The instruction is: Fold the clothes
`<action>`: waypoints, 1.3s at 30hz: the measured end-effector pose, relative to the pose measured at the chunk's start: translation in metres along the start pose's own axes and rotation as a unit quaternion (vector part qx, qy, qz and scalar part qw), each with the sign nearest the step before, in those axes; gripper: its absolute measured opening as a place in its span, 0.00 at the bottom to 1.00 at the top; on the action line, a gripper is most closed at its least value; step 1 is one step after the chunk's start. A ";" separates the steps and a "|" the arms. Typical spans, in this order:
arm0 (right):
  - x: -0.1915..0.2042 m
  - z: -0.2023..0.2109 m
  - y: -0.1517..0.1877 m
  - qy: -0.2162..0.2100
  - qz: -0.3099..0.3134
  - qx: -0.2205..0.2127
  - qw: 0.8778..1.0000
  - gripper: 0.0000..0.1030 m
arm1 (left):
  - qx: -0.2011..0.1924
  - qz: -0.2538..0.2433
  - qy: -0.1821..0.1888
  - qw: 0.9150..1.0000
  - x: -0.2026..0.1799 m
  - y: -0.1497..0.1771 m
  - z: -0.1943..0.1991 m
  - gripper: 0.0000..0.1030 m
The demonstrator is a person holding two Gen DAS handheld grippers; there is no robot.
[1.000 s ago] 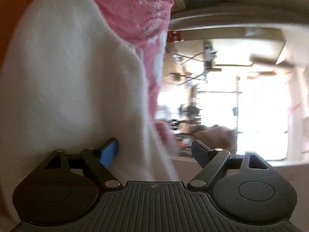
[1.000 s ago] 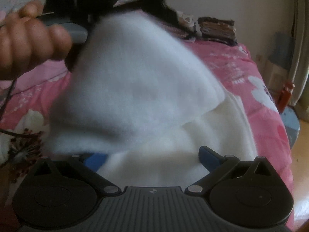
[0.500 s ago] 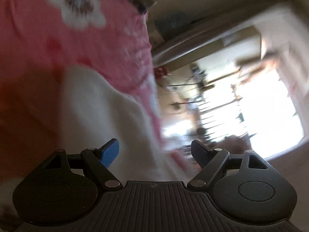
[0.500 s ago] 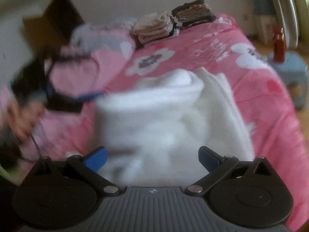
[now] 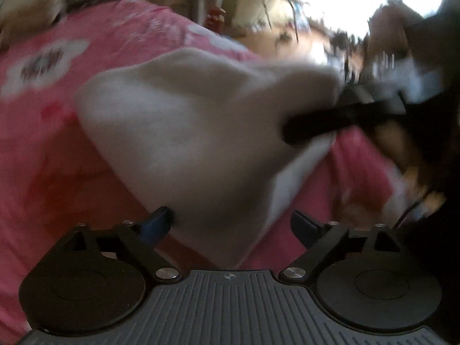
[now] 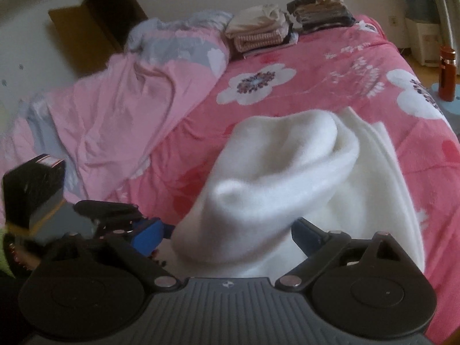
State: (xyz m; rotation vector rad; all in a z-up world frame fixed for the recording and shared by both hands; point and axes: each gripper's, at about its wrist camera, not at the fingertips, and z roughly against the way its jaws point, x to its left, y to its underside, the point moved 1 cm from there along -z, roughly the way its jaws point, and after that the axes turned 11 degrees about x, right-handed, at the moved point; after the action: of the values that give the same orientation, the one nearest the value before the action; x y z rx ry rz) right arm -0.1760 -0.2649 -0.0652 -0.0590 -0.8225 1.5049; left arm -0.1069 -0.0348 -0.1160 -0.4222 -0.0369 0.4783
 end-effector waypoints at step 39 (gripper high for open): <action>-0.025 -0.007 -0.013 -0.016 -0.061 -0.003 0.998 0.90 | -0.002 0.091 0.058 0.994 0.020 0.007 0.006 0.89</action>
State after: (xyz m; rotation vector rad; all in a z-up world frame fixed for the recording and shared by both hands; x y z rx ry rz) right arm -0.1577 -0.2857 -0.0745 0.0101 -0.8415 1.3921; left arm -0.0928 -0.0179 -0.1151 -0.4595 0.1132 0.6319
